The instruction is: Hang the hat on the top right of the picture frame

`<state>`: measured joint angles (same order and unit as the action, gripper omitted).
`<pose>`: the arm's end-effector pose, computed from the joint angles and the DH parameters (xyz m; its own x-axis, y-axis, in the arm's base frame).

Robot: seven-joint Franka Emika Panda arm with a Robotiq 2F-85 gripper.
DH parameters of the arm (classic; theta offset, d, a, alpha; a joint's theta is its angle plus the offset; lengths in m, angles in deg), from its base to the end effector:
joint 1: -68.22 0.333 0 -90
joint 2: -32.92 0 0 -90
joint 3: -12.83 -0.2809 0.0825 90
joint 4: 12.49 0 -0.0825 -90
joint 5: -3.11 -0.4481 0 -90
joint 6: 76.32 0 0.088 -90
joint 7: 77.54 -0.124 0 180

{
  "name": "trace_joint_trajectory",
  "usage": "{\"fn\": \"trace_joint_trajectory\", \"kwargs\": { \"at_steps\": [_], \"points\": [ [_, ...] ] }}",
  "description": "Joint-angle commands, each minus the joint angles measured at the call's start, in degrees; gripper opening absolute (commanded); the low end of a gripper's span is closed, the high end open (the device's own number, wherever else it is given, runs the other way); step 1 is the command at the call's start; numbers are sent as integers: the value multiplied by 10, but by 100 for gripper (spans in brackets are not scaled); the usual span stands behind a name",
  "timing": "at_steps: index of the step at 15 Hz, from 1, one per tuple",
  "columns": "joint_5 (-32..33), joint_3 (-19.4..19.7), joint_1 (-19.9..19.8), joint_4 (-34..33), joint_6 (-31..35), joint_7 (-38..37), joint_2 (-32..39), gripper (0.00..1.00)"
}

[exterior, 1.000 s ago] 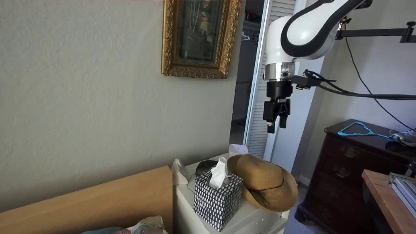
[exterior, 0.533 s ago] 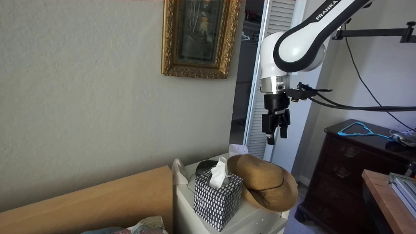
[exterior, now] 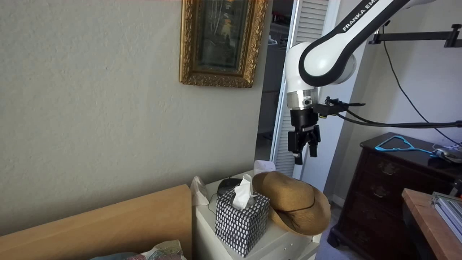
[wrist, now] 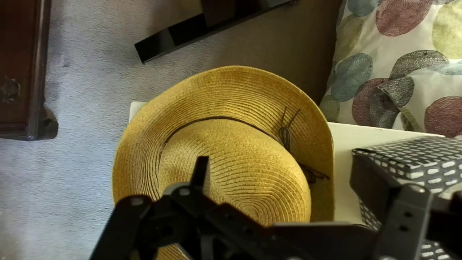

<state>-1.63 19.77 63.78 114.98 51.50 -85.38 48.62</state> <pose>0.5319 -0.1076 0.1301 0.8898 -0.3735 -0.2622 -0.3822 -0.9239 0.0189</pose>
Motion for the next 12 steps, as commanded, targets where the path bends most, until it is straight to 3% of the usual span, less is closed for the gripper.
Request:
{"fn": "trace_joint_trajectory", "kwargs": {
  "at_steps": [1, 12],
  "points": [
    [-11, -6, -7, -44, 2, -3, 56, 100],
    [-6, -17, -6, -132, 6, 6, 174, 100]
  ]
}}
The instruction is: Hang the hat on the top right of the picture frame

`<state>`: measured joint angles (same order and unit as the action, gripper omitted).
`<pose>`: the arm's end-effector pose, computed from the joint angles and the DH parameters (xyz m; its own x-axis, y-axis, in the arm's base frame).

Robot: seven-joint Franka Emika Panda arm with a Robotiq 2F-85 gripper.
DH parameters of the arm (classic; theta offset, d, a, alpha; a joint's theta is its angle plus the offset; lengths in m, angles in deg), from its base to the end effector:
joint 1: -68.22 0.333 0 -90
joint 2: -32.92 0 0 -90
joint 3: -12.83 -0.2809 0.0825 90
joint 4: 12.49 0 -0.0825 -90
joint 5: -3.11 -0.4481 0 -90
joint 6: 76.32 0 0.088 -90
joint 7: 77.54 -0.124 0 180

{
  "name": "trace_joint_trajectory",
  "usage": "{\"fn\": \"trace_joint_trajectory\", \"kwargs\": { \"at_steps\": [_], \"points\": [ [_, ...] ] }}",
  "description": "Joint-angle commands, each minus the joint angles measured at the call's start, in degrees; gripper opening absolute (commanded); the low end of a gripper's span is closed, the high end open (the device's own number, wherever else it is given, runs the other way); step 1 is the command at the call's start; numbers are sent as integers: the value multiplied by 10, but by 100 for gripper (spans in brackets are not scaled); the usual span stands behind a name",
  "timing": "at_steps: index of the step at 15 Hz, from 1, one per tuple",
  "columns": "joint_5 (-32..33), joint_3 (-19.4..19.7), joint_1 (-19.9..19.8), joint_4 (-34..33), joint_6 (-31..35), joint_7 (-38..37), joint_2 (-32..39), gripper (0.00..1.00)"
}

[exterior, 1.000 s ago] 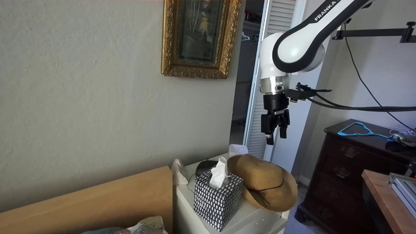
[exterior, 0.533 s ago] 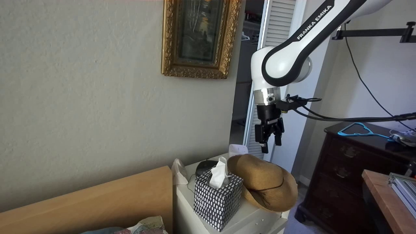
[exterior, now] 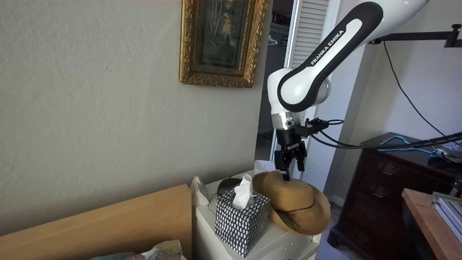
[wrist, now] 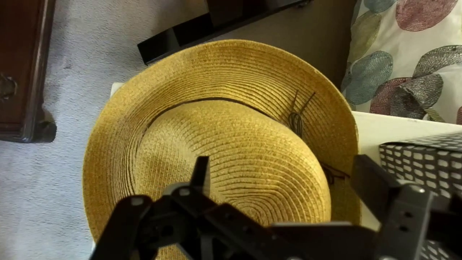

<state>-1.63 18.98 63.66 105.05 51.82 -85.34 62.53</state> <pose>0.5562 -0.1082 0.0605 0.8776 -0.3593 -0.3174 -0.3624 -0.9306 0.0514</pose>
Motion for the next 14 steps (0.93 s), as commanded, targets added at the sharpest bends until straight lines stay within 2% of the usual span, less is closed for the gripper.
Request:
{"fn": "trace_joint_trajectory", "kwargs": {
  "at_steps": [1, 5, 6, 7, 14],
  "points": [
    [-9, -12, -5, -39, 3, 6, 43, 100],
    [-6, -16, -2, -64, 3, 3, 69, 100],
    [-6, -17, -2, -69, 2, 3, 74, 93],
    [-6, -17, -2, -74, 1, 2, 78, 74],
    [-5, -16, -3, -98, -2, 2, 96, 23]
  ]
}}
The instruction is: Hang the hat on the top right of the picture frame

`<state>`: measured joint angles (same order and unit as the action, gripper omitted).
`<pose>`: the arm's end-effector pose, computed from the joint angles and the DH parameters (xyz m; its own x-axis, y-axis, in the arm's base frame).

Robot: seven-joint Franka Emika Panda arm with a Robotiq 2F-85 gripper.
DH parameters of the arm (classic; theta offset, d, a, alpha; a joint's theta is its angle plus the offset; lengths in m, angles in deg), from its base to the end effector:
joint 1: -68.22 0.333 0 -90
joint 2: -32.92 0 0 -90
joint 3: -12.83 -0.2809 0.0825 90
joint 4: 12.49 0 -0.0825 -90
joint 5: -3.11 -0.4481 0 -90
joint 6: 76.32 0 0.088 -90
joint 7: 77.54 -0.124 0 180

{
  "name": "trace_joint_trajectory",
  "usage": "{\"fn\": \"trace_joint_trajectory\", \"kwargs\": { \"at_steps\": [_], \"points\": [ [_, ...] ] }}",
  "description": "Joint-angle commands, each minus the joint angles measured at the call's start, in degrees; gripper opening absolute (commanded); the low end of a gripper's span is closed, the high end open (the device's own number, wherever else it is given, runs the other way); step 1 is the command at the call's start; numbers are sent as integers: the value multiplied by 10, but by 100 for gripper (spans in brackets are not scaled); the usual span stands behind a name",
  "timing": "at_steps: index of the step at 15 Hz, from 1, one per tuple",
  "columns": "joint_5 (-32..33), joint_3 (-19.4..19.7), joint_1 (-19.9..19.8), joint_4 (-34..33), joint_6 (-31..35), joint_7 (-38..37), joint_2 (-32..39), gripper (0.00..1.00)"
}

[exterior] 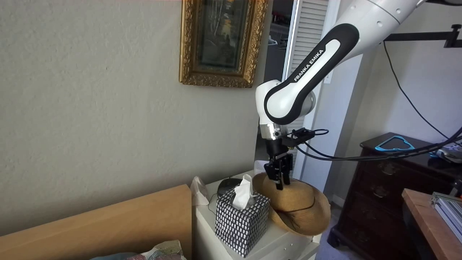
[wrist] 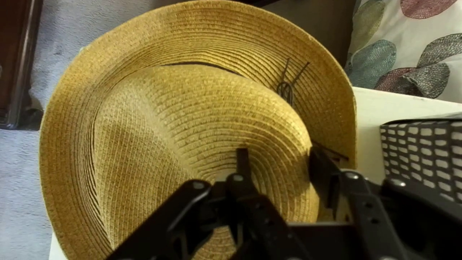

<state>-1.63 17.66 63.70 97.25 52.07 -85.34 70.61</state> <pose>0.5831 -0.0979 0.0270 0.8867 -0.3350 -0.3188 -0.3371 -0.9401 0.0505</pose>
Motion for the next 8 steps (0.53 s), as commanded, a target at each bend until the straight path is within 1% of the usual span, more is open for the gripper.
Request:
{"fn": "trace_joint_trajectory", "kwargs": {
  "at_steps": [1, 3, 5, 8],
  "points": [
    [-5, -3, -4, -22, -5, 2, 16, 16],
    [-5, -2, -4, -26, -5, 1, 19, 3],
    [-6, -1, -4, -26, -4, -2, 17, 0],
    [-2, 6, -6, -7, -2, -3, -11, 1]
  ]
}}
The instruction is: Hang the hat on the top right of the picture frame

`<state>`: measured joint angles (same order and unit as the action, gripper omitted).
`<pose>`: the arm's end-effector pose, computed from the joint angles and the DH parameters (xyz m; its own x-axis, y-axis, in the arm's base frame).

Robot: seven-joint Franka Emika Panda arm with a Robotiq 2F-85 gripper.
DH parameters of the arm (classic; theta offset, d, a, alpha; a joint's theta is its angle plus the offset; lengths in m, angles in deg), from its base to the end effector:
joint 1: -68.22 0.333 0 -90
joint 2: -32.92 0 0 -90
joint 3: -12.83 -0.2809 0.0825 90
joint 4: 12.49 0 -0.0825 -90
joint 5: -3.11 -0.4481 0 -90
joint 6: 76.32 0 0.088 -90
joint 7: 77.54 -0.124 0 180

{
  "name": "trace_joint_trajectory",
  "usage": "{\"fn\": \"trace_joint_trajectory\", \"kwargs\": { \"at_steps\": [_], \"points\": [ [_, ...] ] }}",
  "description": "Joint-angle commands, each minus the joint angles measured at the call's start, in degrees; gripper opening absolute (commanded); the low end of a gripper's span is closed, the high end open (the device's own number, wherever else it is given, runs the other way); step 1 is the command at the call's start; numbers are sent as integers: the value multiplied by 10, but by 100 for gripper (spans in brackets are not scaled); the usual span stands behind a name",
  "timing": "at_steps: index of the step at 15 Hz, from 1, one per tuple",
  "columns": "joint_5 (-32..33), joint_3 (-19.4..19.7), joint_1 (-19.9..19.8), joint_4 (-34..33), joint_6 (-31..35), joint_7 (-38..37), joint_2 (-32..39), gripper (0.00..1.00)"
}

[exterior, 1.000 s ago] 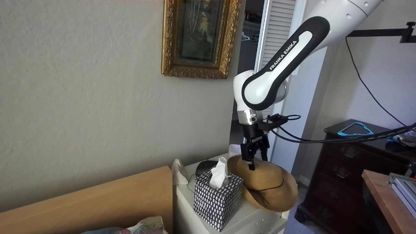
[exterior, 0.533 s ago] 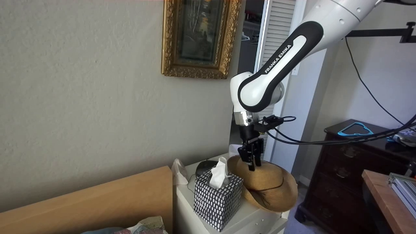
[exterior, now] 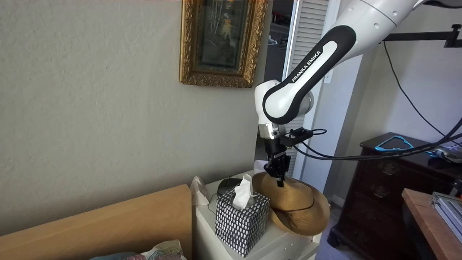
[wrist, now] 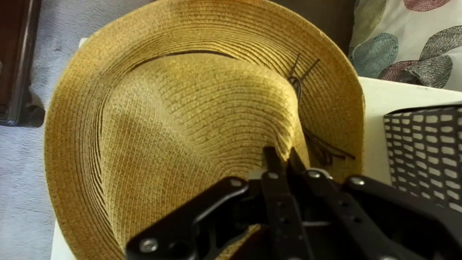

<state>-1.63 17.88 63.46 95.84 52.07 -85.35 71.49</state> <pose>0.5893 -0.1038 0.0268 0.8874 -0.3419 -0.3093 -0.3432 -0.9378 0.0520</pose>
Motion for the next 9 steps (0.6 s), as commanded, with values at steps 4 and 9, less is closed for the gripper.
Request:
{"fn": "trace_joint_trajectory", "kwargs": {
  "at_steps": [4, 9],
  "points": [
    [2, 20, -10, 48, 4, 0, -79, 2],
    [-14, 27, -32, 98, -2, 5, -163, 2]
  ]
}}
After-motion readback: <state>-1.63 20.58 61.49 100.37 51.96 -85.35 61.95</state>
